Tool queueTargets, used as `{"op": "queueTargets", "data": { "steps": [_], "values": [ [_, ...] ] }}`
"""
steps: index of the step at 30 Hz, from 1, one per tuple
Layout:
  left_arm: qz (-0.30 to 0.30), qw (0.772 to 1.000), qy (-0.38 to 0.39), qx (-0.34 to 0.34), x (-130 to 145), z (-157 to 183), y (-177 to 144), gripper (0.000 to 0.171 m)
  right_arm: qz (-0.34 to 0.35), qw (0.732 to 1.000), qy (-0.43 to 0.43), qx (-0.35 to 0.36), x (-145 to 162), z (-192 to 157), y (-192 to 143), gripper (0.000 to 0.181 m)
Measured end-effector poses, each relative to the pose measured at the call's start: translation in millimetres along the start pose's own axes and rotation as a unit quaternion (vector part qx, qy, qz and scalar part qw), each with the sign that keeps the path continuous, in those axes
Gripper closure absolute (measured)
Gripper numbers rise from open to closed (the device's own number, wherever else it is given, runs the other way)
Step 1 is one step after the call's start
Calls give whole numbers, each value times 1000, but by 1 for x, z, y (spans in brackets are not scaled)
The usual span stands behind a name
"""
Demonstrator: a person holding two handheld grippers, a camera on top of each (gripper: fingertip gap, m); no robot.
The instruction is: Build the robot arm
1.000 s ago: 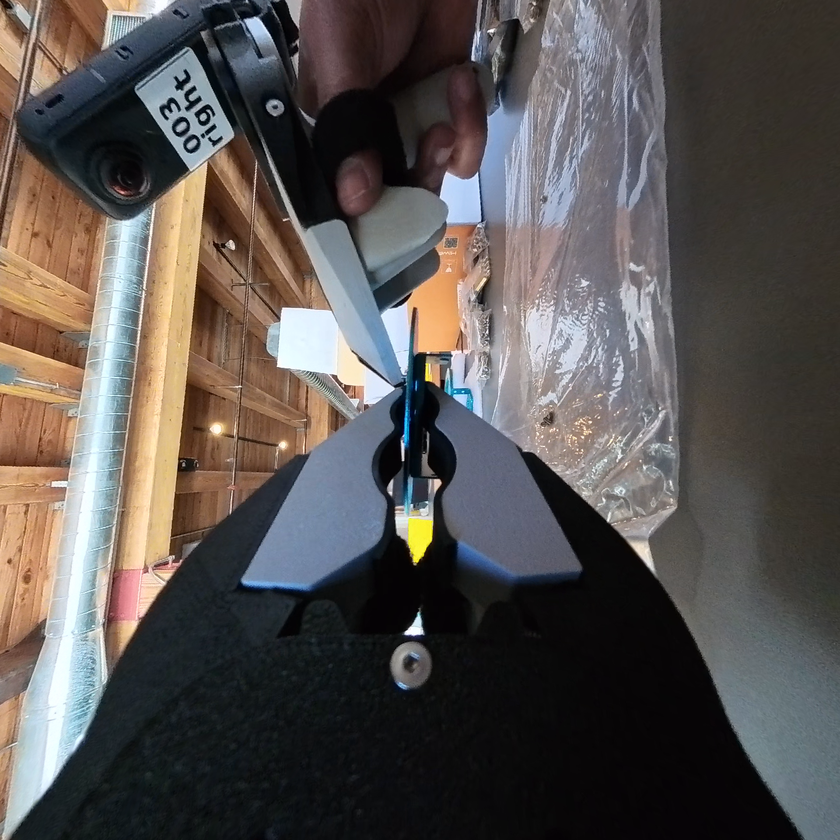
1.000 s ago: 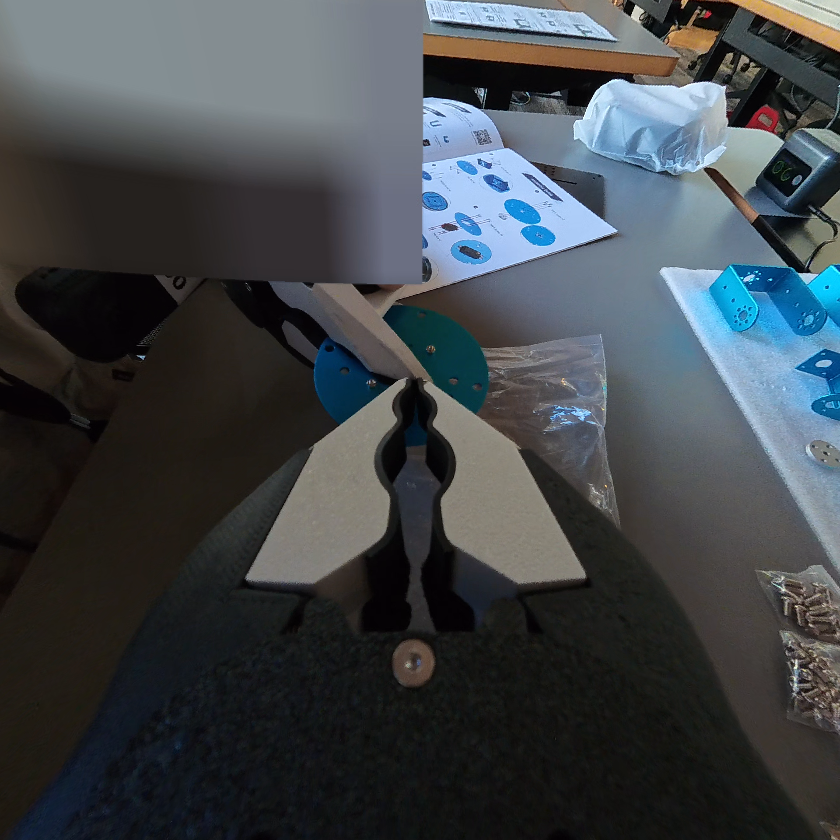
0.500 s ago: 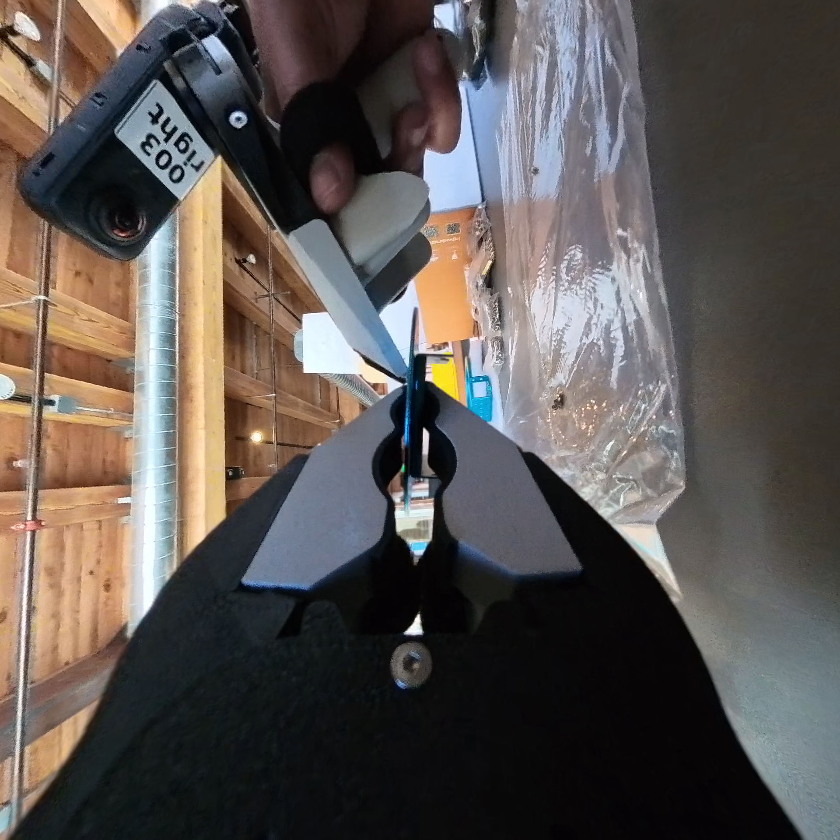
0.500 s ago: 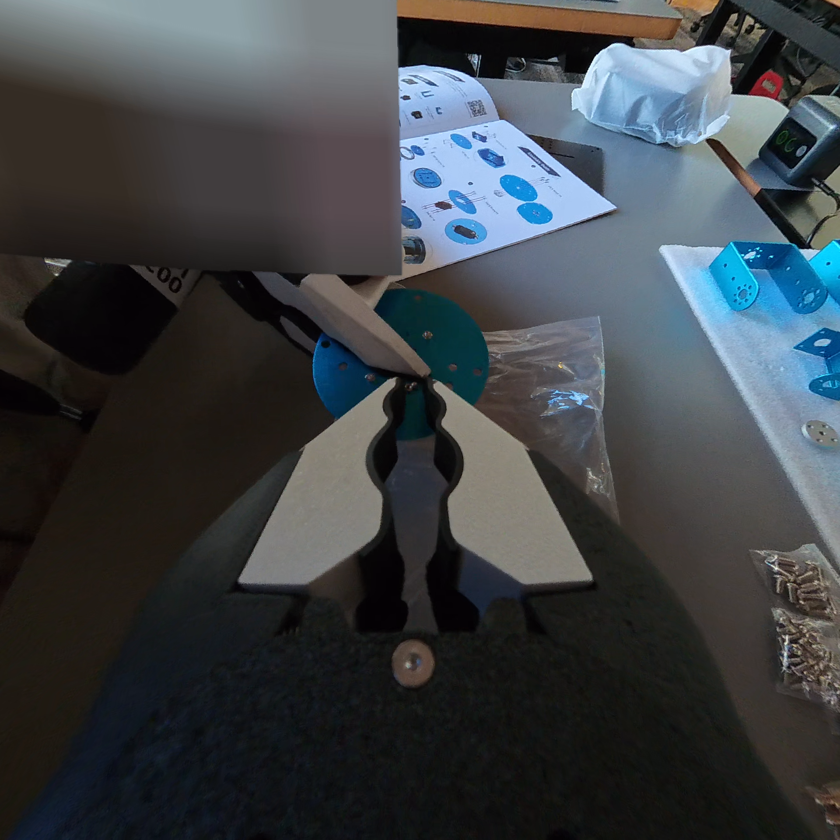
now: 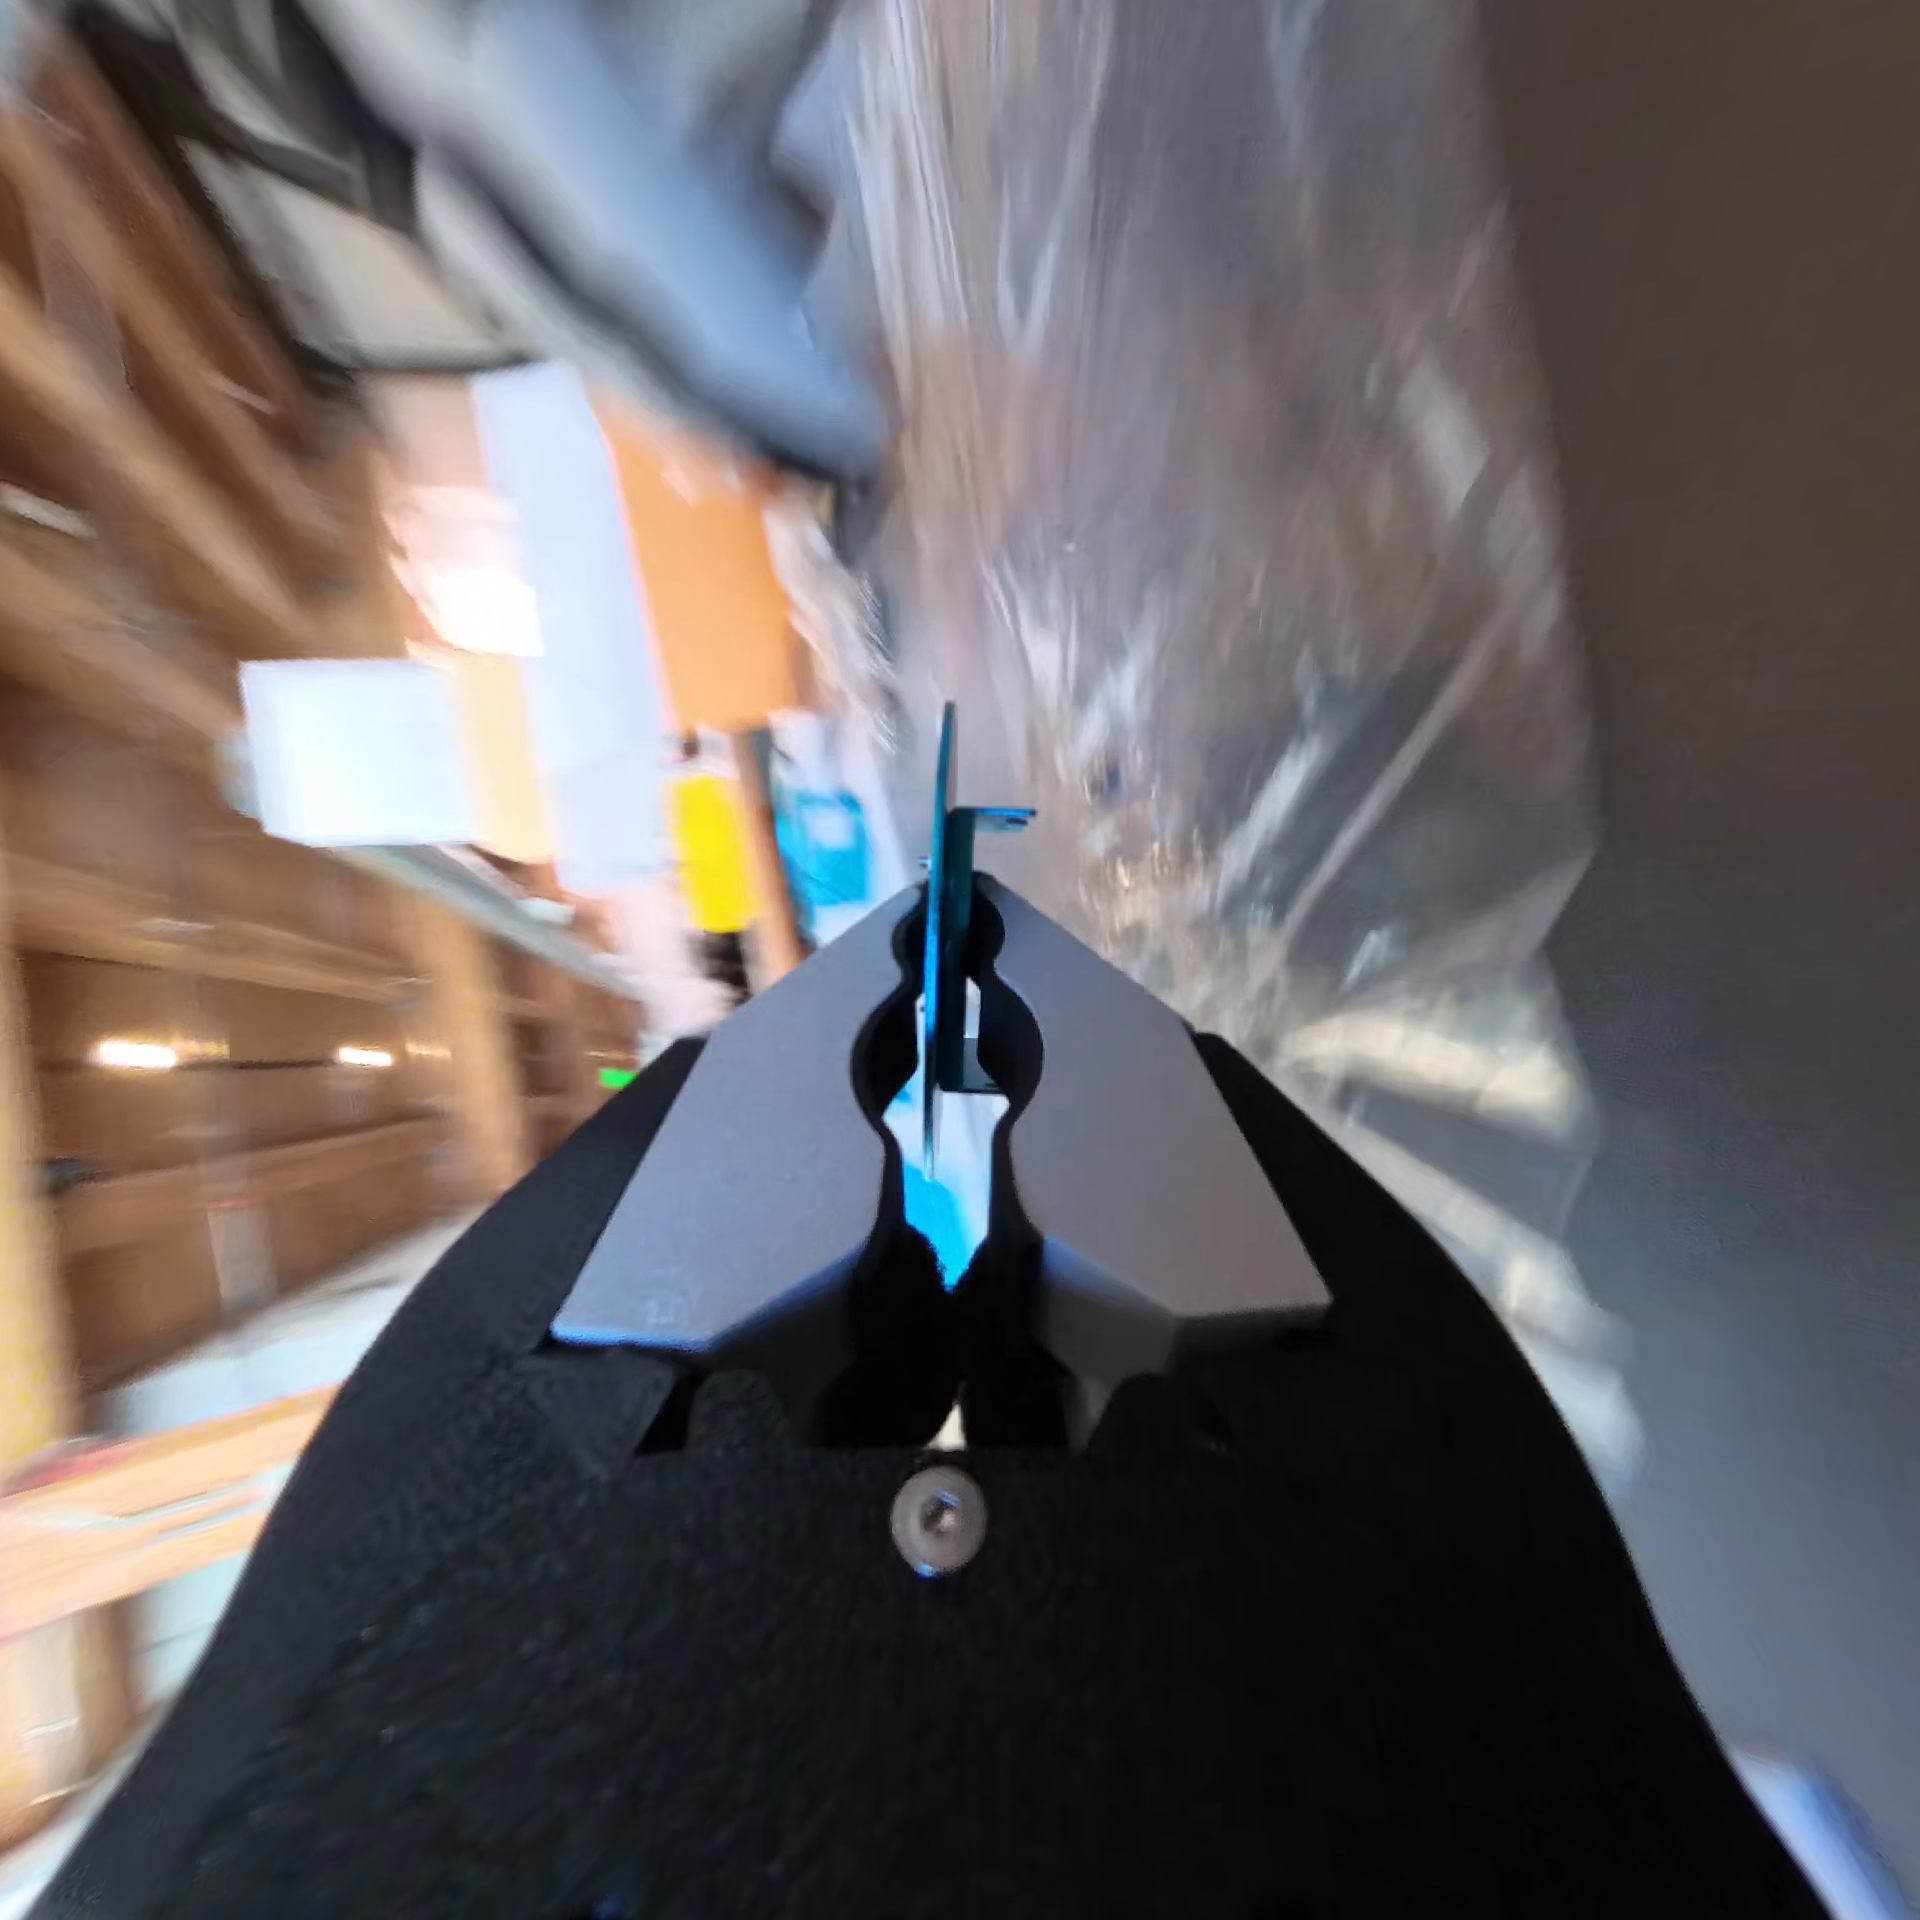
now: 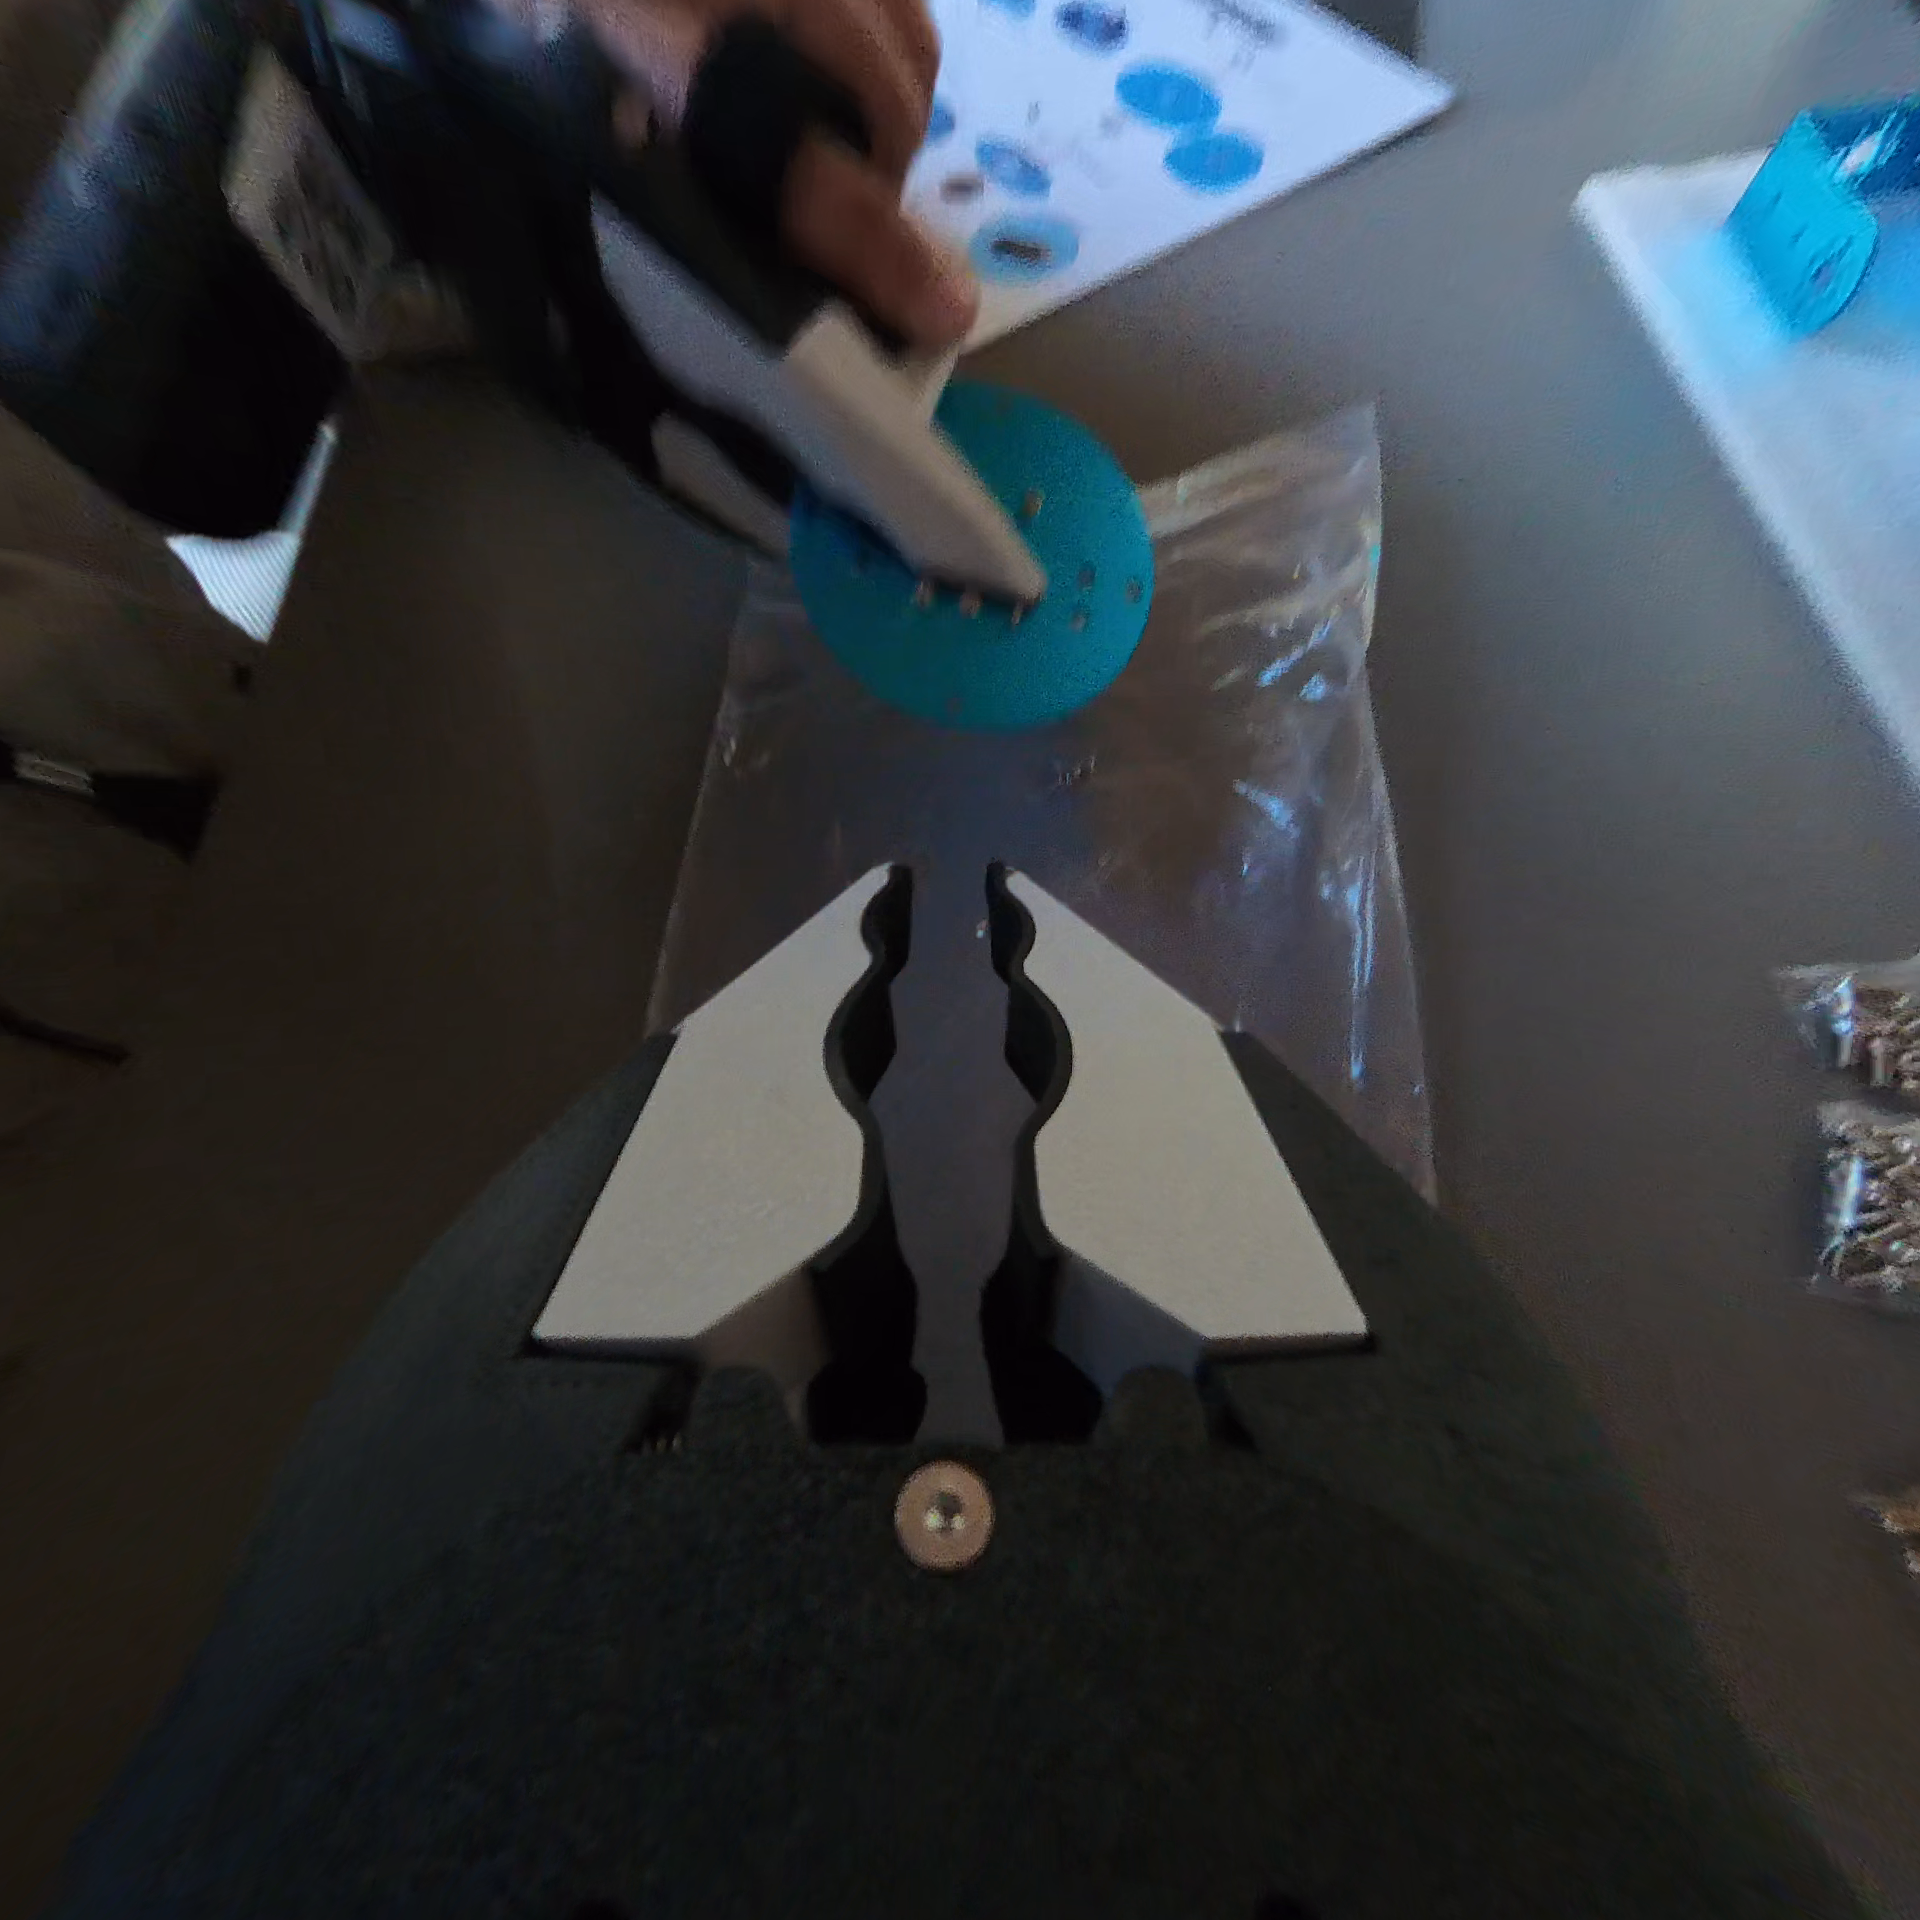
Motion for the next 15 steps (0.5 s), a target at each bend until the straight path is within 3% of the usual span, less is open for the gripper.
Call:
{"op": "queueTargets", "data": {
  "steps": [3, 8, 15],
  "values": [
    [-11, 1000, -21, 11, 15, -5, 0, 170, -51, 999, -17, -8, 12, -4, 5, 166],
    [-52, 997, -62, -2, 28, 1, -1, 170, -55, 996, -57, 40, 13, -2, 11, 168],
    [-27, 993, -112, -13, 27, -5, -13, 169, -66, 991, -96, 68, 10, -3, 23, 169]
  ]
}}
Point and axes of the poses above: each gripper's, where its closed fingertips meet, y out along the fingers, x out of its underside, z = x × y across the jaws, the point moved 9 cm from there along -y, back along the fingers, and after that the axes turned 5 degrees about -x, right-handed, at the moved point
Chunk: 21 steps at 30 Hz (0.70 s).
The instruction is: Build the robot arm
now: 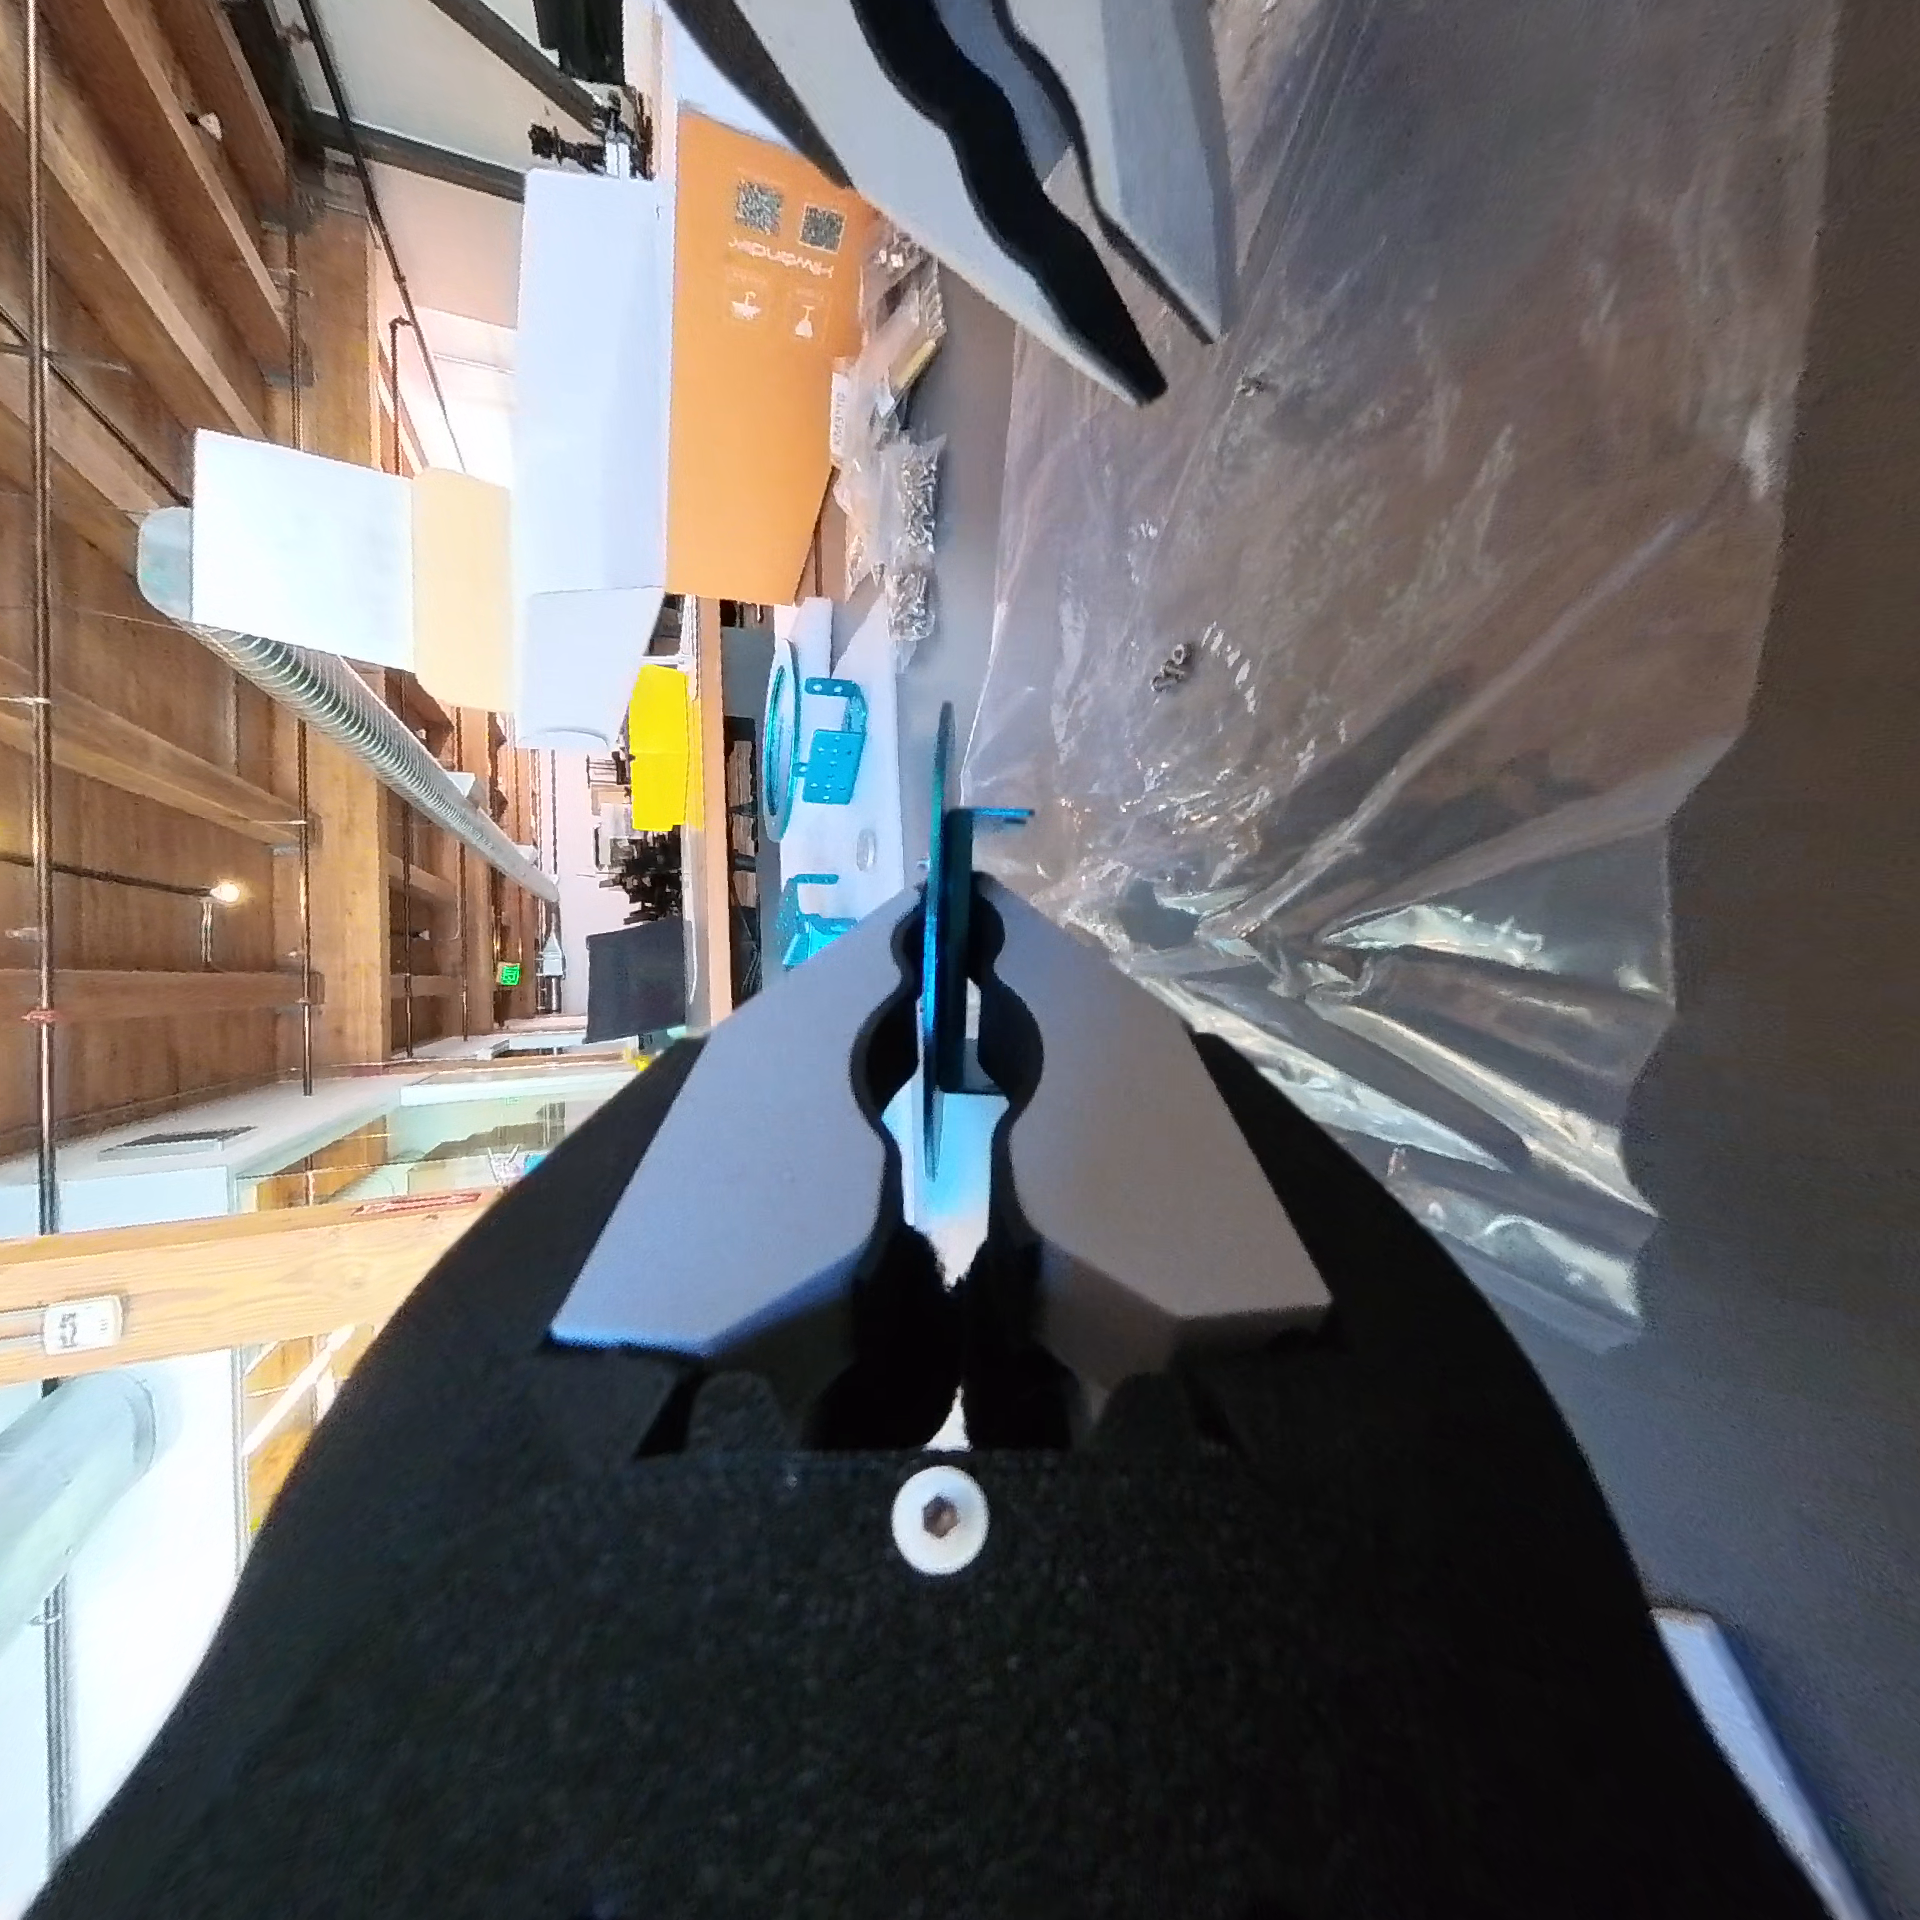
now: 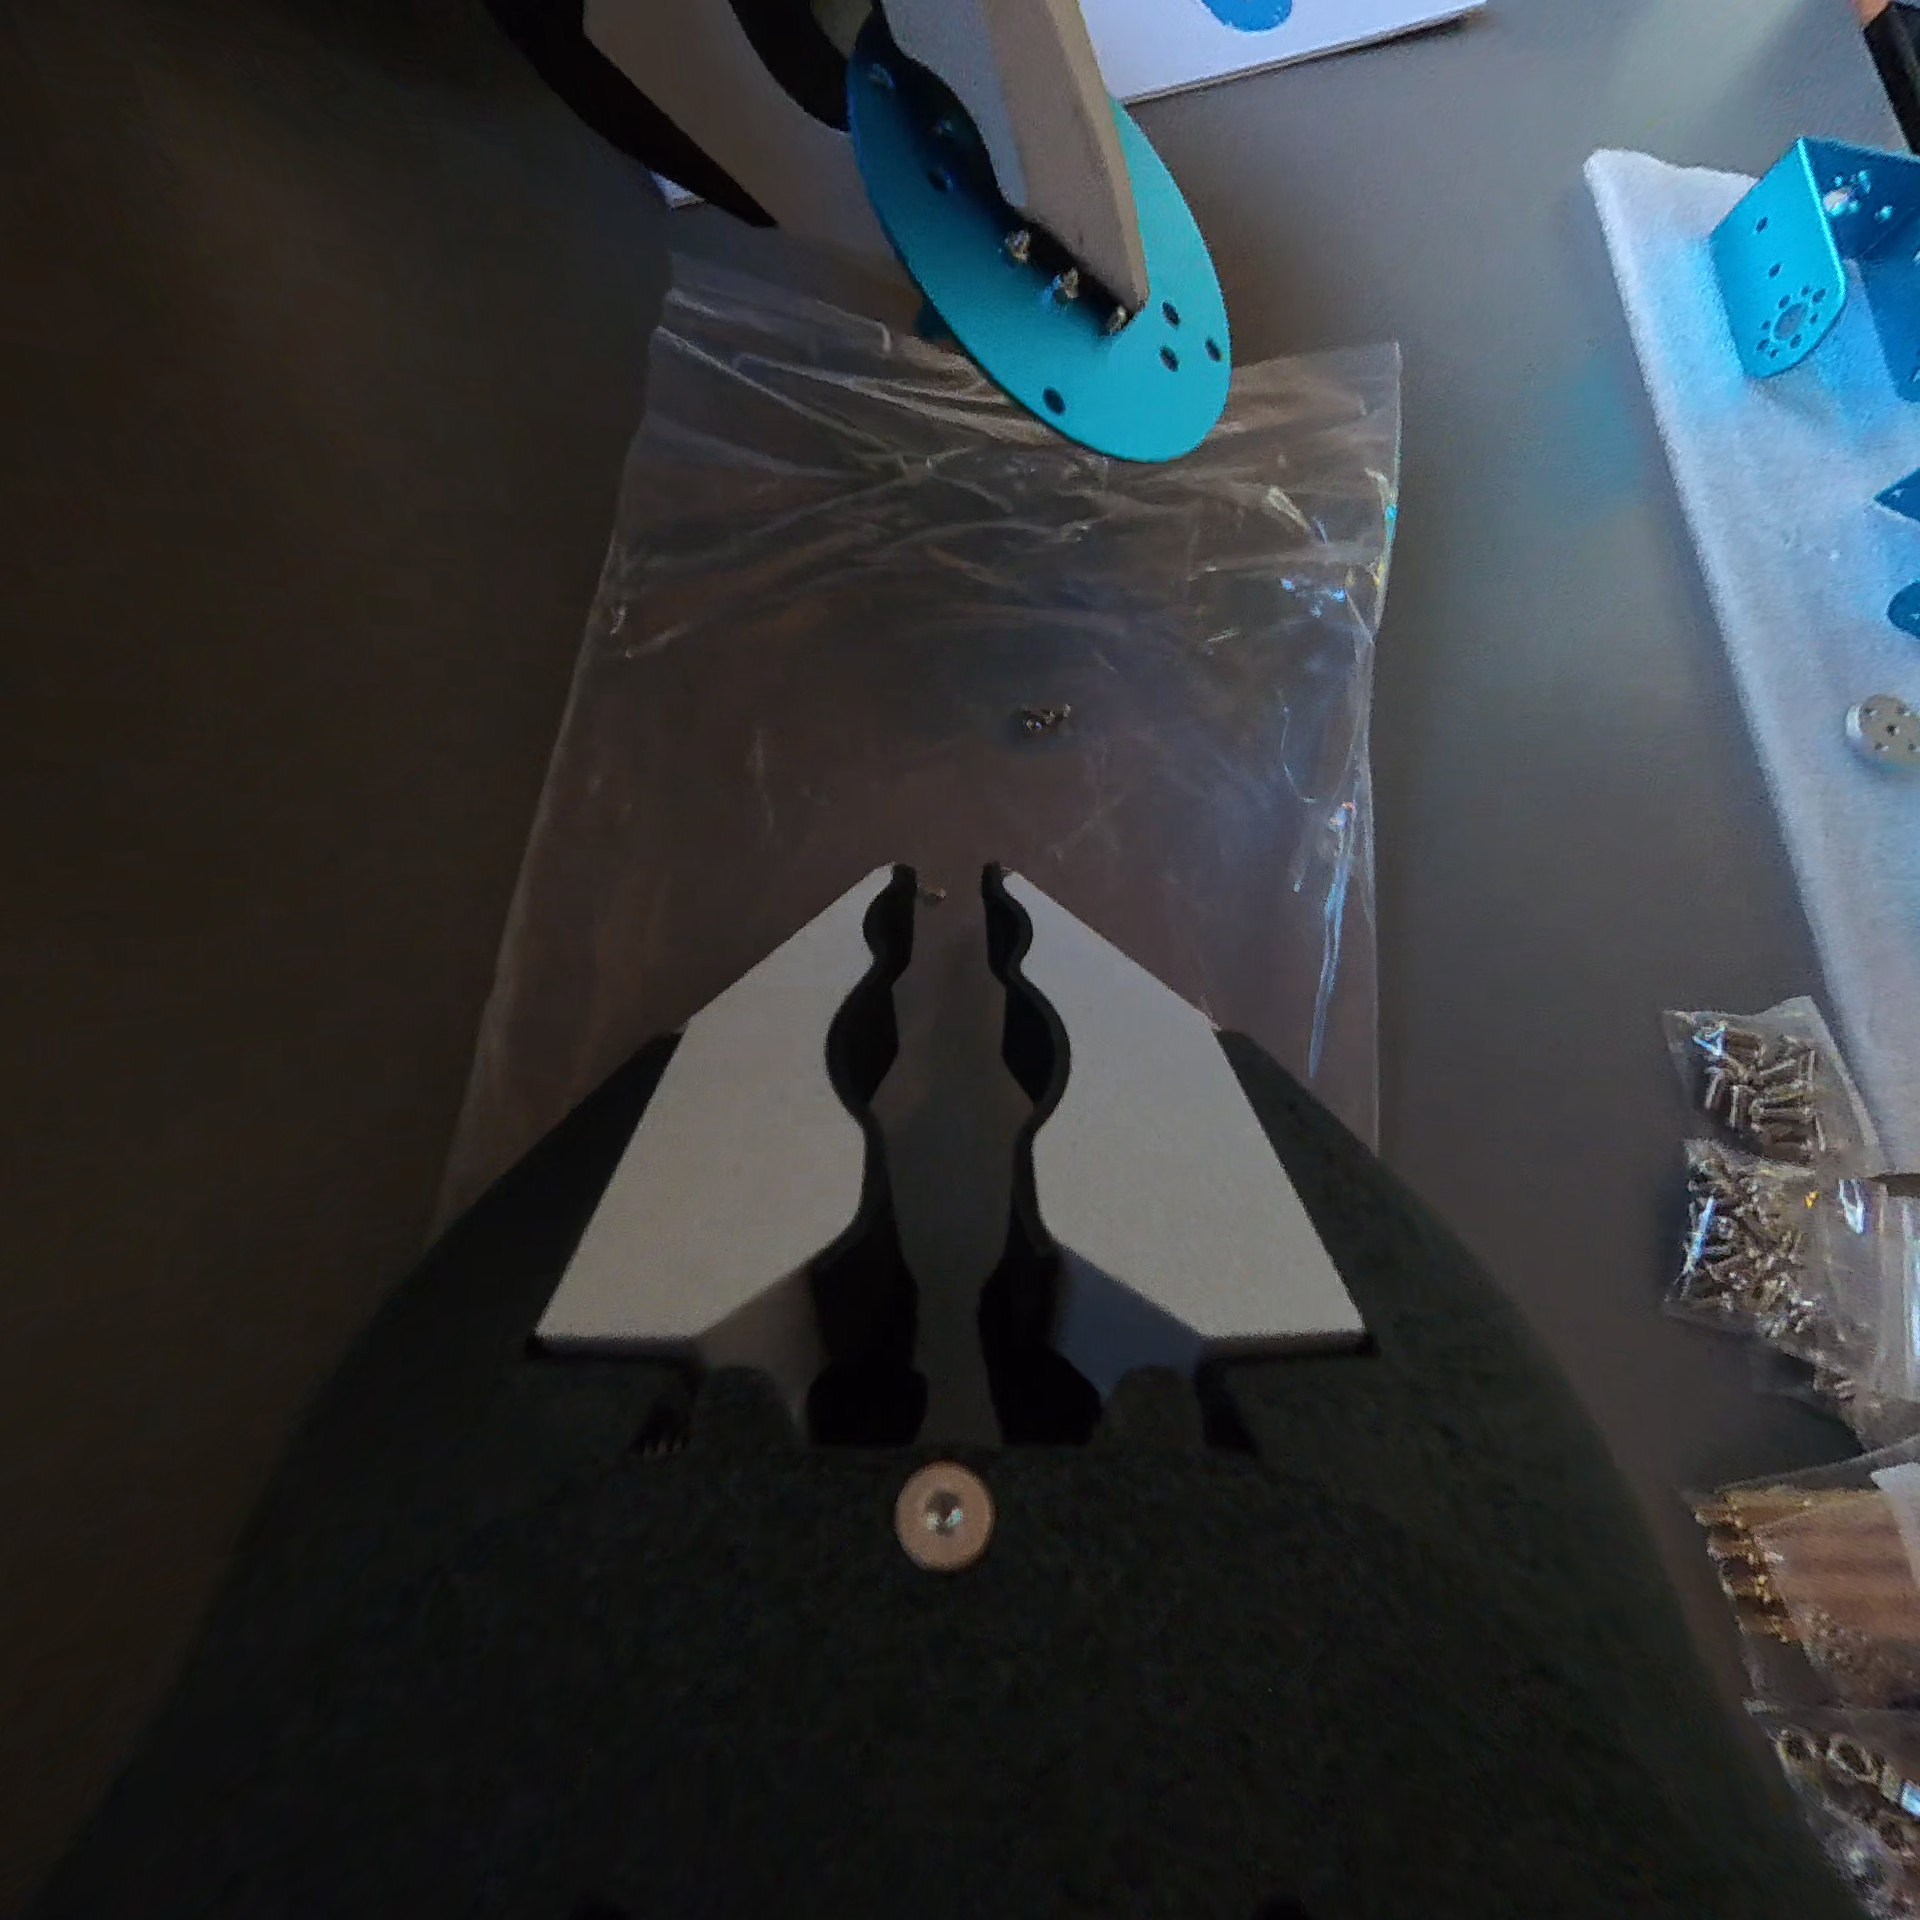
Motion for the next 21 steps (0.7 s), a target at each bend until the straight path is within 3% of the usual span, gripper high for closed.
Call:
{"op": "queueTargets", "data": {
  "steps": [9, 14, 21],
  "values": [
    [19, 1000, -3, 8, -6, 4, -5, 170, -37, 999, 2, -7, 5, -1, 7, 175],
    [15, 1000, -3, 10, -4, 5, -3, 170, -5, 1000, 2, -4, -1, -2, -1, 176],
    [15, 1000, 4, 7, -5, 7, -2, 169, -25, 1000, 4, -13, 3, -3, 6, 177]
  ]
}}
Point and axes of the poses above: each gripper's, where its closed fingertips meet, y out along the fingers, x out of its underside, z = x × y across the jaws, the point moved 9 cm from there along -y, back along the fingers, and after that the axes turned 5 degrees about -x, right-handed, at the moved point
